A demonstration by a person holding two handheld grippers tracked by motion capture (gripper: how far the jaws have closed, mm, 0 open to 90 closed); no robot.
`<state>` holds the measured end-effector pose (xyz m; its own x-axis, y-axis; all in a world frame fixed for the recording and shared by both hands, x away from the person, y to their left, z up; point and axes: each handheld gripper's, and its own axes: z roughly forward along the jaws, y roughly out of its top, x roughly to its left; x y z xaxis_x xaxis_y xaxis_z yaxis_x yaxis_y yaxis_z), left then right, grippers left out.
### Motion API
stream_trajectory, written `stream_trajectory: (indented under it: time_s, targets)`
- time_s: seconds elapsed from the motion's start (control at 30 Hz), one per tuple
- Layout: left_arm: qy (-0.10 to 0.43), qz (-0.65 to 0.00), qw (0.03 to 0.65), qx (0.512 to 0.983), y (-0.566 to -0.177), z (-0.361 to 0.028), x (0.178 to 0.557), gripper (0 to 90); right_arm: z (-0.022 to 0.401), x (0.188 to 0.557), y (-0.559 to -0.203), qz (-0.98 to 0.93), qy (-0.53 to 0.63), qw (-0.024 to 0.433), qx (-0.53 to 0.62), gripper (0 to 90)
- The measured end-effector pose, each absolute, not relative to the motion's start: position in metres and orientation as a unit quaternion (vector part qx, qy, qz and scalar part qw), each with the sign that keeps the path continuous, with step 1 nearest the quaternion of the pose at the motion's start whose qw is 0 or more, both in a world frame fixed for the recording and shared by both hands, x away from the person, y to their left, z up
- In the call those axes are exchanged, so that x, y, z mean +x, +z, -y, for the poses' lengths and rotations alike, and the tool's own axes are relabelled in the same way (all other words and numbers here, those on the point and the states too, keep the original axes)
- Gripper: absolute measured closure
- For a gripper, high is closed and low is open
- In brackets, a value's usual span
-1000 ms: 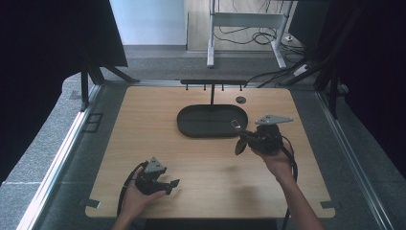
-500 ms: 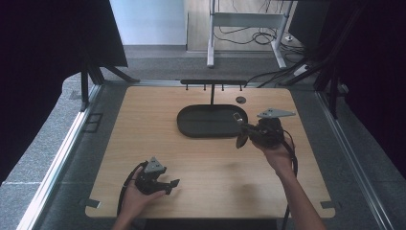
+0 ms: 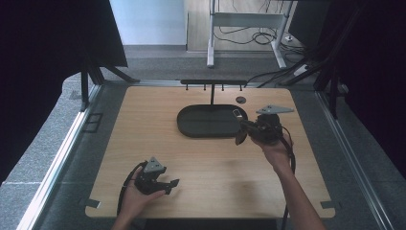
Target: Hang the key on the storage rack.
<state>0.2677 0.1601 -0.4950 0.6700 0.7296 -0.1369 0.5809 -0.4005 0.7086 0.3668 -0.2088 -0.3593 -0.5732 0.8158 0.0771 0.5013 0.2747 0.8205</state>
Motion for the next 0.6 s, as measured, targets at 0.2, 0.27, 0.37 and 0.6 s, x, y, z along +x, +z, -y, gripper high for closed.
stream_trajectory:
  time_s: [0.2, 0.27, 0.37, 0.6]
  targets:
    - [0.098, -0.394, 0.380, 0.831, -0.495, -0.161, 0.268, 28.3, 0.208, 0.373, -0.360, -0.771, 0.430, 0.190, 0.430, 80.8]
    - [0.098, -0.394, 0.380, 0.831, -0.495, -0.161, 0.268, 28.3, 0.208, 0.375, -0.360, -0.768, 0.432, 0.190, 0.433, 80.8]
    - [0.098, -0.394, 0.382, 0.830, -0.495, -0.160, 0.268, 28.3, 0.209, 0.379, -0.361, -0.765, 0.432, 0.192, 0.438, 80.8]
    - [0.098, -0.394, 0.383, 0.830, -0.495, -0.160, 0.267, 28.3, 0.209, 0.388, -0.363, -0.762, 0.428, 0.195, 0.446, 80.8]
